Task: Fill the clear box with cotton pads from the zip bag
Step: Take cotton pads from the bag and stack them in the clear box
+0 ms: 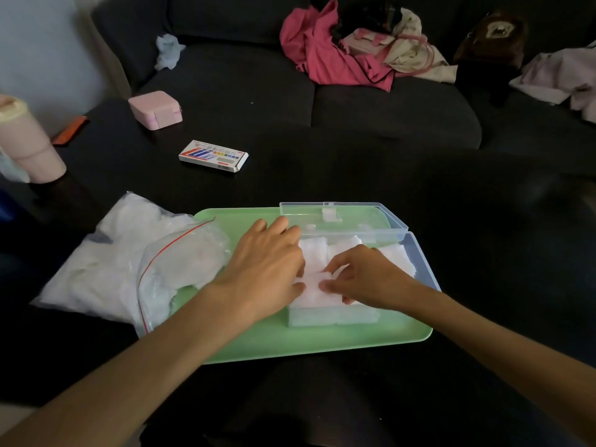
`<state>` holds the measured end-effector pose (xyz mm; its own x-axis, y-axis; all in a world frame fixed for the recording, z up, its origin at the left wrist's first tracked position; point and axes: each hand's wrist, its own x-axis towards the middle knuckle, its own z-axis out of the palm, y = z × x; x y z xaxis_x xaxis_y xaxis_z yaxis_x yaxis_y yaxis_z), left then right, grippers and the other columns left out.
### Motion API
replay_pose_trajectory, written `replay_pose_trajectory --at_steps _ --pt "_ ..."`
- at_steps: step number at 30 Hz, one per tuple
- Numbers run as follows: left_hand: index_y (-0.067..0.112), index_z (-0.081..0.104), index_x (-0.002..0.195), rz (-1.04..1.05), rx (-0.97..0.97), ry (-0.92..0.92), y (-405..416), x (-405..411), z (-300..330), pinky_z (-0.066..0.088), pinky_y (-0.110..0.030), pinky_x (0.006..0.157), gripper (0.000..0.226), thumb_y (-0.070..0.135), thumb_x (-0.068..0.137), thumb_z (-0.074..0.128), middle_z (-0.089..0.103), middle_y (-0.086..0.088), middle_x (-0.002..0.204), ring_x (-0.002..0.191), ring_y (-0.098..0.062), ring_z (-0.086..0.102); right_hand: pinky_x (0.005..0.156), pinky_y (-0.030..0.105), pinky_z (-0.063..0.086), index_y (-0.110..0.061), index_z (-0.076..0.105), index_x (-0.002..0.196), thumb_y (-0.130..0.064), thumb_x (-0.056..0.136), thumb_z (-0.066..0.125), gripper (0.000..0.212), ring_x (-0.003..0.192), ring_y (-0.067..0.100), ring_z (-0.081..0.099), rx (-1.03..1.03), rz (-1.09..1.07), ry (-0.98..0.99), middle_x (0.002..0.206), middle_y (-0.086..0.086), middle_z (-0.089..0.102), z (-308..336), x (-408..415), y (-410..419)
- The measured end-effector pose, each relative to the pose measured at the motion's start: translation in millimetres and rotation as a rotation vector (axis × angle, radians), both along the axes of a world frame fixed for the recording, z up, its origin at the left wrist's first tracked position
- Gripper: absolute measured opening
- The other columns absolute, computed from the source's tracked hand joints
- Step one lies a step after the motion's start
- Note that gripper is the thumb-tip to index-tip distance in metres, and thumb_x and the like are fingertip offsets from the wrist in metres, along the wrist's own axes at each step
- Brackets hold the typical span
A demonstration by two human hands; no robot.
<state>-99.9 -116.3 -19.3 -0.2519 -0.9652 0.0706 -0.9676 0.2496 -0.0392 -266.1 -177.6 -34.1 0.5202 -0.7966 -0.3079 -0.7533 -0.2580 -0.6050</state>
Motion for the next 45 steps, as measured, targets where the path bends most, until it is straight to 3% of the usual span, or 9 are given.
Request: replay_pose_trajectory --at_steps 4,9,14,23,29,32,38,41,45 --pt "0.023 0.07 0.1 0.006 0.049 -0.052 -7.2 -9.5 1.0 0.019 -0.029 0.074 0.024 0.038 0.088 0.057 0.051 0.005 0.098 0.1 -0.017 0.038 0.058 0.019 0.038 -0.031 0.067 0.085 -0.035 0.074 0.077 0.016 0.058 -0.001 0.055 -0.373 0.228 0.081 0.061 -0.013 0.059 18.1 -7.1 -6.4" --pt "0.023 0.07 0.104 0.044 0.073 -0.041 -5.6 -8.3 1.0 0.019 -0.028 0.075 0.024 0.036 0.09 0.056 0.052 0.005 0.101 0.101 -0.016 0.038 0.064 0.023 0.04 -0.044 0.065 0.107 -0.048 0.08 0.067 0.027 0.068 0.004 0.049 -0.341 0.482 0.191 0.073 -0.013 0.052 20.7 -12.3 -18.9" --pt "0.027 0.071 0.101 0.091 0.05 0.016 -2.4 -10.5 0.5 0.019 -0.026 0.075 0.019 0.025 0.084 0.062 0.048 0.009 0.099 0.102 -0.015 0.036 0.057 0.017 0.032 -0.044 0.065 0.11 -0.051 0.08 0.066 0.031 0.073 0.008 0.052 -0.337 0.488 0.224 0.067 -0.014 0.05 7.3 -6.8 -17.7" --pt "0.033 0.073 0.092 0.061 0.053 0.072 0.0 -0.4 5.5 0.019 -0.027 0.072 0.019 0.043 0.077 0.067 0.042 0.013 0.087 0.085 -0.009 0.024 0.057 0.019 0.034 -0.044 0.069 0.101 -0.051 0.074 0.071 0.027 0.061 0.003 0.048 -0.271 0.45 0.106 0.065 -0.011 0.053 16.2 -7.8 -20.7" --pt "0.027 0.072 0.097 0.05 0.118 -0.026 -6.4 -6.0 3.7 0.021 -0.027 0.075 0.023 0.038 0.078 0.068 0.039 0.008 0.089 0.098 -0.016 0.036 0.053 0.018 0.027 -0.044 0.068 0.099 -0.053 0.073 0.071 0.028 0.059 0.0 0.043 -0.324 0.437 0.208 0.059 -0.014 0.044 3.1 0.5 -11.2" --pt "0.032 0.071 0.101 0.055 0.035 0.149 2.7 0.3 7.5 0.025 -0.026 0.076 0.021 0.04 0.084 0.063 0.048 0.01 0.101 0.104 -0.013 0.039 0.055 0.02 0.031 -0.044 0.068 0.098 -0.055 0.074 0.068 0.026 0.062 -0.001 0.046 -0.29 0.431 0.215 0.063 -0.015 0.05 10.9 0.6 -12.9" --pt "0.028 0.062 0.112 0.477 -0.407 0.546 62.3 68.6 19.3 0.044 -0.037 0.087 0.042 0.045 0.074 0.071 0.059 0.005 0.113 0.105 -0.02 0.052 0.068 0.024 0.05 -0.039 0.07 0.092 -0.038 0.084 0.065 0.009 0.067 -0.002 0.058 -0.375 0.207 0.014 0.073 -0.014 0.066 33.6 0.5 0.7" --pt "0.025 0.058 0.122 0.775 -0.221 0.558 85.3 108.1 18.9 0.042 -0.034 0.086 0.068 0.067 0.069 0.062 0.058 -0.003 0.123 0.114 -0.027 0.053 0.064 0.021 0.046 -0.037 0.072 0.087 -0.029 0.085 0.065 0.011 0.066 -0.001 0.058 -0.438 0.123 -0.109 0.067 -0.017 0.064 44.6 23.5 18.3" --pt "0.024 0.05 0.132 0.864 0.027 0.58 84.6 126.9 2.0 0.037 -0.035 0.096 0.072 0.069 0.076 0.053 0.049 -0.002 0.138 0.126 -0.025 0.046 0.073 0.026 0.052 -0.033 0.072 0.09 -0.025 0.085 0.065 0.012 0.07 0.006 0.062 -0.36 0.129 -0.169 0.081 -0.013 0.068 45.4 68.6 36.3"
